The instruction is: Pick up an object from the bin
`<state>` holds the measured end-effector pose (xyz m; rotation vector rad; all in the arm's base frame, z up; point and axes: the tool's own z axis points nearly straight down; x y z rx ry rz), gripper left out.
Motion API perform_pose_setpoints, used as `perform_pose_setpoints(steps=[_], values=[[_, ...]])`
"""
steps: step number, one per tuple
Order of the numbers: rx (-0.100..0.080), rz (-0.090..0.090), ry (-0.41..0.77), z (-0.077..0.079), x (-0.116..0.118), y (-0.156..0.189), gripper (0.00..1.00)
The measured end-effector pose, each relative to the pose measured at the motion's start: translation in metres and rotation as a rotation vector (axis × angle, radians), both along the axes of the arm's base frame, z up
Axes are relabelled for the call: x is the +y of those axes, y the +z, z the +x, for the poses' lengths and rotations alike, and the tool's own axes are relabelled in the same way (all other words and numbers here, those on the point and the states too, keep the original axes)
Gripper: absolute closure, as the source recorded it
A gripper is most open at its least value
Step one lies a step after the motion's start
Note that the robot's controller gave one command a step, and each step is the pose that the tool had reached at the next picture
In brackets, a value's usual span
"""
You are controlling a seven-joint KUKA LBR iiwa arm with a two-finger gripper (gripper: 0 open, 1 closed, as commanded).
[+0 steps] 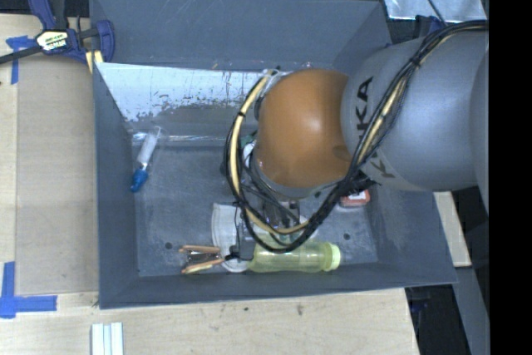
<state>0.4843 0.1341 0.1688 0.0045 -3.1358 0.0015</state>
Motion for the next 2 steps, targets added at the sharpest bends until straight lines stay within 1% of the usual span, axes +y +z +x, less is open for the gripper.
perform_pose_setpoints(steps=[1, 2], values=[[-0.008, 0.002, -0.003, 0.002, -0.001, 0.004, 0.0], [-0.014, 0.003, 0.064, 0.011, -0.06, -0.056, 0.0]])
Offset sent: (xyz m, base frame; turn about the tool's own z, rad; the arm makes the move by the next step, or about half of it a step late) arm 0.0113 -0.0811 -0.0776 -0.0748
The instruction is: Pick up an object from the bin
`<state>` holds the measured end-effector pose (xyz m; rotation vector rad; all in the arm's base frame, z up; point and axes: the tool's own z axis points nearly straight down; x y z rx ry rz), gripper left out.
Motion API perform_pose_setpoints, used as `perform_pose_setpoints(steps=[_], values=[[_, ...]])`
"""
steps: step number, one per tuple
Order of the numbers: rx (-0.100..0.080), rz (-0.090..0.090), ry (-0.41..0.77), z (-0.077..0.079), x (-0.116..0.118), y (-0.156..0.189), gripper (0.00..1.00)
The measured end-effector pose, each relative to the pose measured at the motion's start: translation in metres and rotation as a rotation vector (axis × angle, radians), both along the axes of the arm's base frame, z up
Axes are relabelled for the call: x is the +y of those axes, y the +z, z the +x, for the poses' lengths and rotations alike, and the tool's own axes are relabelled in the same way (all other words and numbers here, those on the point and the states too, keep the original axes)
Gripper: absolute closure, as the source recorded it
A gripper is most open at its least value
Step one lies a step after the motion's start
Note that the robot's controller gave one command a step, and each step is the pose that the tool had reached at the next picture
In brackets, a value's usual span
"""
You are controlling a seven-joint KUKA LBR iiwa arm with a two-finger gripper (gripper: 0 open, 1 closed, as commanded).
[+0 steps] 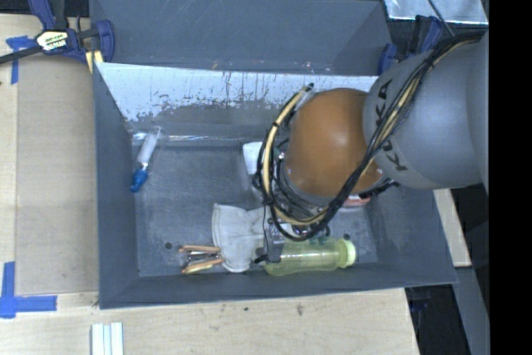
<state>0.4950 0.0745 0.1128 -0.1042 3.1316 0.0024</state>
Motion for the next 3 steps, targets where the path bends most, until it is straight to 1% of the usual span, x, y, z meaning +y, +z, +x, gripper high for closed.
perform_pose_setpoints(steps=[1, 2, 3], values=[[0.004, -0.001, -0.065, 0.023, -0.005, -0.027, 1.0], [0.004, -0.001, -0.066, 0.023, -0.005, -0.027, 1.0], [-0.001, -0.001, -0.055, 0.026, -0.02, 0.149, 1.0]])
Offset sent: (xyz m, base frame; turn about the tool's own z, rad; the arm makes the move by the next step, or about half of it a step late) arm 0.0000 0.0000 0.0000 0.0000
